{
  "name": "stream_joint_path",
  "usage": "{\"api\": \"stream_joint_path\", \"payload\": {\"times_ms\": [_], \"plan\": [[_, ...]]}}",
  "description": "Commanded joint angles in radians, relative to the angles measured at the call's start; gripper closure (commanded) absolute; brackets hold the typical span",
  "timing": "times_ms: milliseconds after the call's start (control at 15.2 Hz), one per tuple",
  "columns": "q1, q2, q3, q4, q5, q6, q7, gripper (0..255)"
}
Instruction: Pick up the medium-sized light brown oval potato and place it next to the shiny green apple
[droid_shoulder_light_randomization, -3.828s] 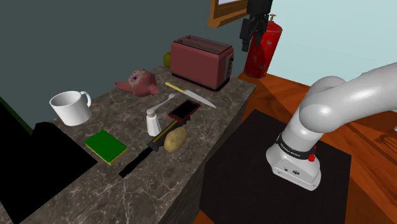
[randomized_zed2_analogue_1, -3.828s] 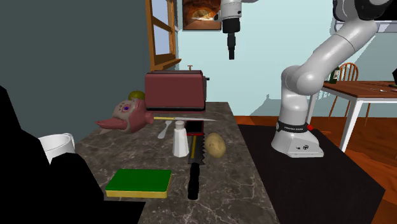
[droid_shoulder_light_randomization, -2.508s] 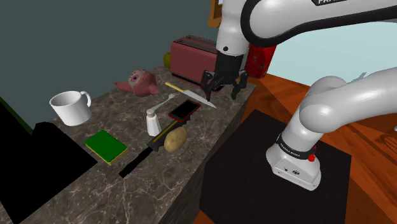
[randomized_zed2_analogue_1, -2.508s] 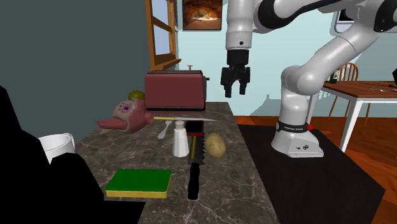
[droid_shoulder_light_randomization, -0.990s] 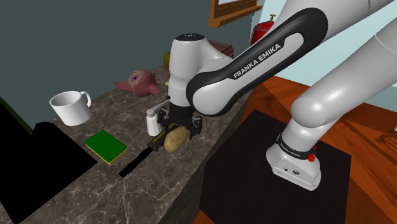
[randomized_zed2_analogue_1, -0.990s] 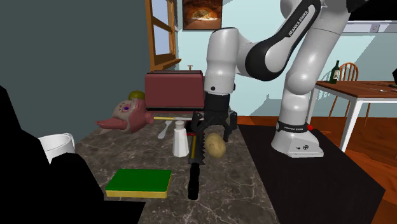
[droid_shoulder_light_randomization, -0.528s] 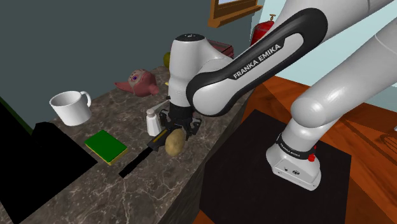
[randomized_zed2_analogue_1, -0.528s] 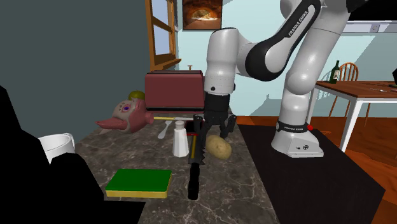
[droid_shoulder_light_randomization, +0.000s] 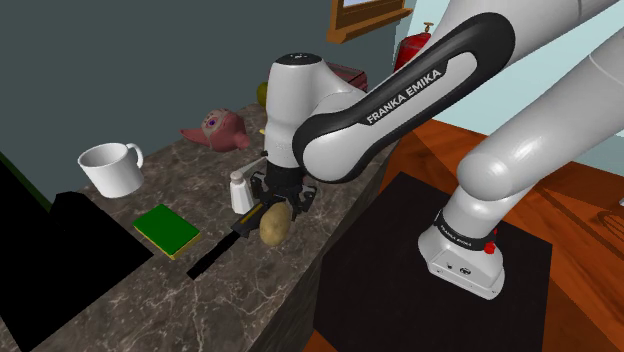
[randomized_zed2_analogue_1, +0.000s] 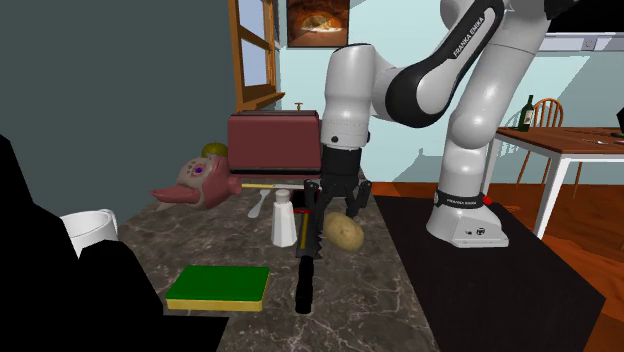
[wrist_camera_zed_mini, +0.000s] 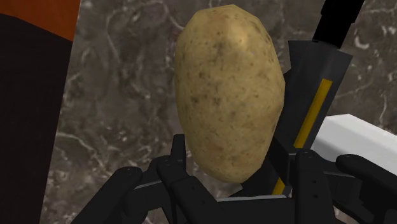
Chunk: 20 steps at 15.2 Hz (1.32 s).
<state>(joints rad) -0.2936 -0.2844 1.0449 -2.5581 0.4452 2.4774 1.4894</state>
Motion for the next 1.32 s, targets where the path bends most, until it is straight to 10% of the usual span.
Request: {"api": "stream_joint_path", "payload": {"times_ms": [0, 1254], "plan": [[0.010, -0.015, -0.012, 0.005, 0.009, -0.019, -0.007, 255], [0.094, -0.214, -0.189, 0.136, 0.043, -0.341, -0.045, 255]]}}
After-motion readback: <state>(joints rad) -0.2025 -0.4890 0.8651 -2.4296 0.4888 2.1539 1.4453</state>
